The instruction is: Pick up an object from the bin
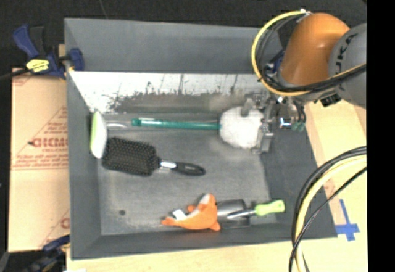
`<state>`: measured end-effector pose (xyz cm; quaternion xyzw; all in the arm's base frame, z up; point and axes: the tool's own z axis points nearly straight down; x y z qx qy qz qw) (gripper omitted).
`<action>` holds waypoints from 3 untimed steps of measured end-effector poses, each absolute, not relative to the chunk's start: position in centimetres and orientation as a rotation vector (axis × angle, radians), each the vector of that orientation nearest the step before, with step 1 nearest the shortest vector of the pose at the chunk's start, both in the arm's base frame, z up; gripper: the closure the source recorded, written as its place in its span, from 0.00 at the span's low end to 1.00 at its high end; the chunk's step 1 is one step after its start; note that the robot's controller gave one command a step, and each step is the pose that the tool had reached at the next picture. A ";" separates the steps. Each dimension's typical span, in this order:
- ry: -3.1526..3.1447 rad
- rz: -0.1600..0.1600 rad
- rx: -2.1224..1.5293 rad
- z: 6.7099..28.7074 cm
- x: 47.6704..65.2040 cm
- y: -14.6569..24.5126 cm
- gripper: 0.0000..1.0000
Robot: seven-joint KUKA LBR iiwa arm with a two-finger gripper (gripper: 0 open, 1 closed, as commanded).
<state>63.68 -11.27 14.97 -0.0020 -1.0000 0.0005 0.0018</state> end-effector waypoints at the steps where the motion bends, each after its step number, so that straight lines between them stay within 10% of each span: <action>1: -3.146 0.004 -0.001 15.5 63.9 -11.2 0.00; 2: -3.120 0.000 -0.329 7.1 64.7 -11.4 0.00; 3: -3.150 0.006 -0.246 7.4 63.8 -11.3 0.00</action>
Offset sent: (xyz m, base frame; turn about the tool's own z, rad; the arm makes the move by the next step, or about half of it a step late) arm 0.0111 -0.0001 -0.0797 0.2086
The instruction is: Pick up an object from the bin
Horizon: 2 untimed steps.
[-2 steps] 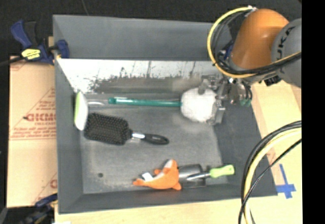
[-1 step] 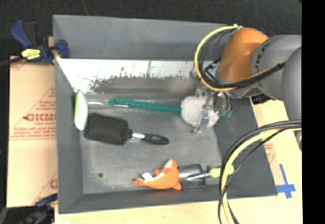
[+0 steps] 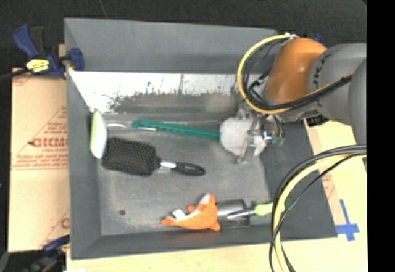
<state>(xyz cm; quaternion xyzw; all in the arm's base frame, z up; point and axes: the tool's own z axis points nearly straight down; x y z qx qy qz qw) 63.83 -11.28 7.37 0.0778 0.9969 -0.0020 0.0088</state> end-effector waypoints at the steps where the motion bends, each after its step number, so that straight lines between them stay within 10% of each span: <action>1: 3.113 -0.003 0.289 7.5 64.6 -11.4 0.00; 2: 3.107 -0.009 0.255 7.7 64.2 -11.4 0.00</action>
Offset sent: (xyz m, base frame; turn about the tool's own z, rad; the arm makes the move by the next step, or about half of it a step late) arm 0.0019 -0.0003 0.0003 0.0063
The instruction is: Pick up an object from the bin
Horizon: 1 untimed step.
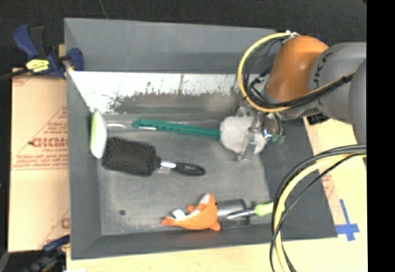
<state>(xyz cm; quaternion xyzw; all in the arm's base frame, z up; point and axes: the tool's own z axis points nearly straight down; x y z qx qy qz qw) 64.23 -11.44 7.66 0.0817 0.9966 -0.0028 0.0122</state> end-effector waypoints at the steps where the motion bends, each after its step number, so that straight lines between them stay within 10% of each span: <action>1: 3.098 -0.007 0.278 7.9 64.8 -11.5 1.00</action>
Offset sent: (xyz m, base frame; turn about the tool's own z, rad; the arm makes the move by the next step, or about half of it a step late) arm 0.0000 0.0000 0.0000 0.0000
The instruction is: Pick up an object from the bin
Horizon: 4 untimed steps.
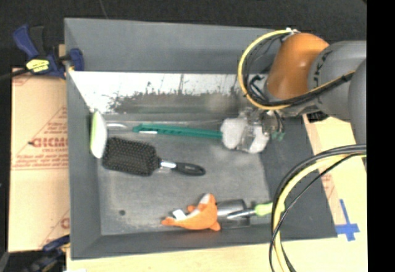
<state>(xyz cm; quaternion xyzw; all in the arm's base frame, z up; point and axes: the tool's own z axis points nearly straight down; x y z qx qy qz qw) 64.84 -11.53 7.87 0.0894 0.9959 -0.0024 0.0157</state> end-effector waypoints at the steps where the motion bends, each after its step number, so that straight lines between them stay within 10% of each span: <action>1: 3.098 -0.008 0.277 7.9 64.8 -11.5 1.00; 4: 3.101 -0.008 0.274 17.0 64.7 -11.6 1.00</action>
Offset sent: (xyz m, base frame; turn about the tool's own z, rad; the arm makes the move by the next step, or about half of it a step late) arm -0.0001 0.0000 0.0942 -0.0003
